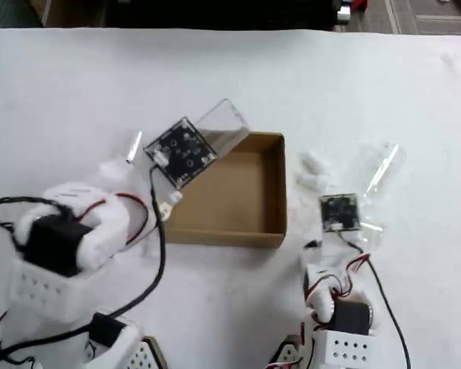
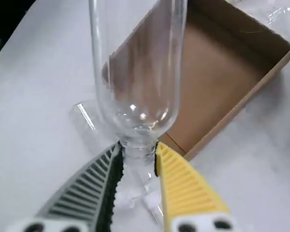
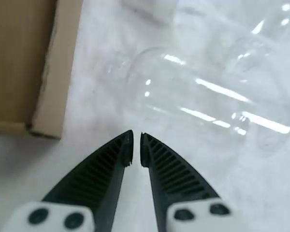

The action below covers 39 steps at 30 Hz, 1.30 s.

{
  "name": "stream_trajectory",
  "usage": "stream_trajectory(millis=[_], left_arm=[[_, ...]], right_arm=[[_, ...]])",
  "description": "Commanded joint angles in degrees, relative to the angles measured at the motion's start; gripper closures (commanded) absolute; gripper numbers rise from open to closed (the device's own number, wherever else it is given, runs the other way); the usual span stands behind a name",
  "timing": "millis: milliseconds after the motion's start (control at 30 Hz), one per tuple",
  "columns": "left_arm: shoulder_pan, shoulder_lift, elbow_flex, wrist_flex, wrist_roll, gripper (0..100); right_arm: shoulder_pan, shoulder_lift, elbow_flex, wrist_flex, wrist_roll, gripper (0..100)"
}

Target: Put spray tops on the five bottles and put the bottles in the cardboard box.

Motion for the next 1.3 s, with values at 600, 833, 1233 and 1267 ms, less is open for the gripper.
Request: stream_trajectory(millis=[600, 833, 1233, 1267], left_arm=[[5.93, -4.62, 8.09, -20.92, 17.32, 98], [6.29, -5.49, 12.04, -27.87, 17.85, 98], [6.02, -26.24, 35.78, -41.67, 19.52, 98], [6.02, -27.03, 35.96, -41.58, 19.78, 98]], right_arm=[[1.36, -0.66, 1.67, -38.99, 0.44, 98.1], [-1.36, -0.66, 1.67, -38.02, 0.09, 98.2], [-2.51, -0.66, 1.67, -39.96, -4.40, 98.1], [-2.51, -0.57, 1.67, -39.60, -4.40, 98.1]])
